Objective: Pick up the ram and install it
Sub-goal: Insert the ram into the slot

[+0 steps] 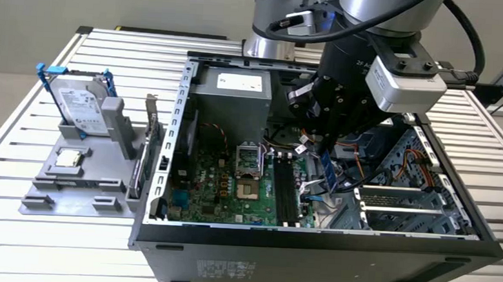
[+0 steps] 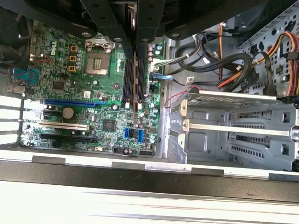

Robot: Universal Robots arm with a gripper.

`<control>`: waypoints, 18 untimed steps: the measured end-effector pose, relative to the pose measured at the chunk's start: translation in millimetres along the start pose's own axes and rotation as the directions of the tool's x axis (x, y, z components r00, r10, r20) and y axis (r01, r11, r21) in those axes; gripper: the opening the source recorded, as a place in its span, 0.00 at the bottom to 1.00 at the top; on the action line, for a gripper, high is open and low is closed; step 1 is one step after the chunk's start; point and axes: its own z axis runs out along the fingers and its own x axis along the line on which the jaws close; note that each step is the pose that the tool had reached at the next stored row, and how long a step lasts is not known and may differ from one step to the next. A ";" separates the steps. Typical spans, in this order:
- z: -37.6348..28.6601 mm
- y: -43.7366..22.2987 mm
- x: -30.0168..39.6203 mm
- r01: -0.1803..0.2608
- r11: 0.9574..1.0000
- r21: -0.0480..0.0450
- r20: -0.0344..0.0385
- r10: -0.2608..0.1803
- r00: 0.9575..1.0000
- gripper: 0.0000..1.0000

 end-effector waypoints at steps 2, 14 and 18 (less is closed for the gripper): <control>0.5 -0.1 0.0 0.000 1.000 -0.001 0.000 0.000 1.000 0.00; 6.3 -0.5 -0.1 0.000 1.000 -0.006 0.005 0.000 1.000 0.00; 9.2 -0.6 -0.1 0.000 1.000 -0.006 0.019 0.000 1.000 0.00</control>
